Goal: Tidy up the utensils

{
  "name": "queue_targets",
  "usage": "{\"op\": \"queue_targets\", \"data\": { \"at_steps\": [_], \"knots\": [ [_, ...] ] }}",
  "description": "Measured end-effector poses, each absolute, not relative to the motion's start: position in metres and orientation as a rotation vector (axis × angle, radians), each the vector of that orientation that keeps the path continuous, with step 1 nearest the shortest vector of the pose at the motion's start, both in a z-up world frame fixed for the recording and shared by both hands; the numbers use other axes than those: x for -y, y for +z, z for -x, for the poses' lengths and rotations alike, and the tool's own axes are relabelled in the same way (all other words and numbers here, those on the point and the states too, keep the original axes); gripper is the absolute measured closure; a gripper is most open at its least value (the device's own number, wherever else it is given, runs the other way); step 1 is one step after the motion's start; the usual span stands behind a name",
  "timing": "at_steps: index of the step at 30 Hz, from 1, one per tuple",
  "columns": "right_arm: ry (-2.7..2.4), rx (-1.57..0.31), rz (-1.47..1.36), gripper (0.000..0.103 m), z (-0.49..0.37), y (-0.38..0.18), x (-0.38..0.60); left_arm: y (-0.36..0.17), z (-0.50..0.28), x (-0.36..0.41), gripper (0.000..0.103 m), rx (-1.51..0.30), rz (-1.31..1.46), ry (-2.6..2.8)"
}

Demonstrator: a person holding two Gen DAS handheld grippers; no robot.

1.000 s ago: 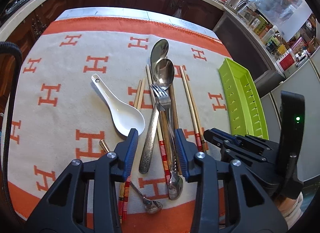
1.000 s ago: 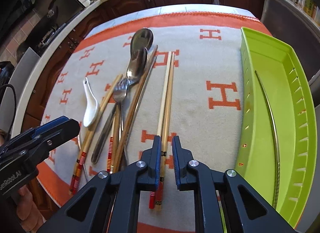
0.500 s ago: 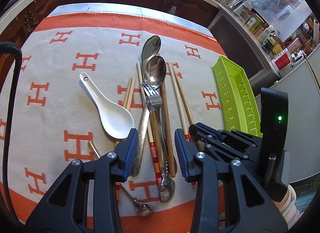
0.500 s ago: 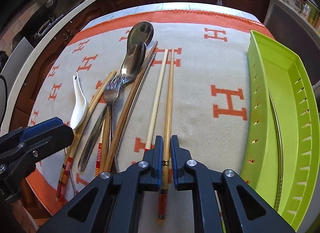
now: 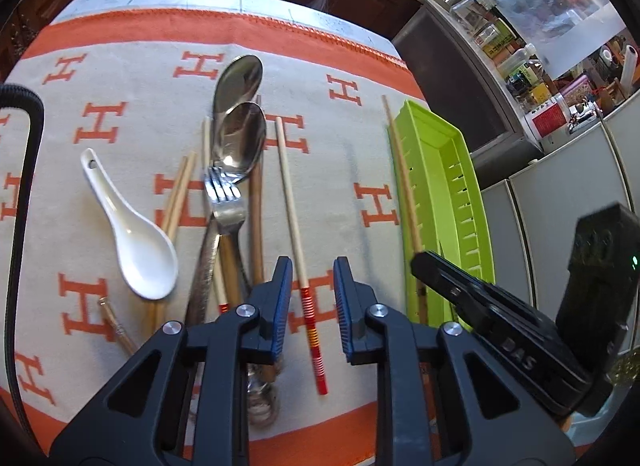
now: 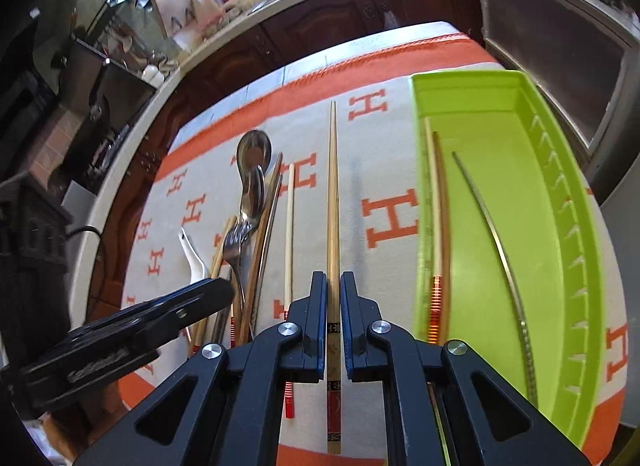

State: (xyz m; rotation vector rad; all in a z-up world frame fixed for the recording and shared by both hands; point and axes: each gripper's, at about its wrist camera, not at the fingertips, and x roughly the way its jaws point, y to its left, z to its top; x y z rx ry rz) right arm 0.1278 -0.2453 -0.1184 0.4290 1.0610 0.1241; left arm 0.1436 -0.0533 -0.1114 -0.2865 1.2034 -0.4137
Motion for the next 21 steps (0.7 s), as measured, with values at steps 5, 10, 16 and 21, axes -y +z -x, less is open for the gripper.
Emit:
{"op": "queue_targets", "data": {
  "at_steps": [5, 10, 16, 21],
  "knots": [
    [0.114, -1.053, -0.481, 0.097, -0.113, -0.117, 0.272, -0.125, -0.156, 0.07, 0.085, -1.249, 0.295, -0.388],
    [0.118, -1.05, -0.521, 0.097, -0.103, -0.12, 0.291, -0.14, -0.161, 0.086, 0.085, -1.28, 0.255, -0.357],
    [0.119, -1.035, -0.54, 0.097, -0.096, -0.121, 0.303, -0.153, -0.162, 0.103, 0.085, -1.284, 0.154, -0.277],
    [0.116, -1.023, -0.546, 0.097, -0.088, -0.119, 0.31, -0.153, -0.156, 0.117, 0.091, -1.233, 0.067, -0.24]
  ]
}}
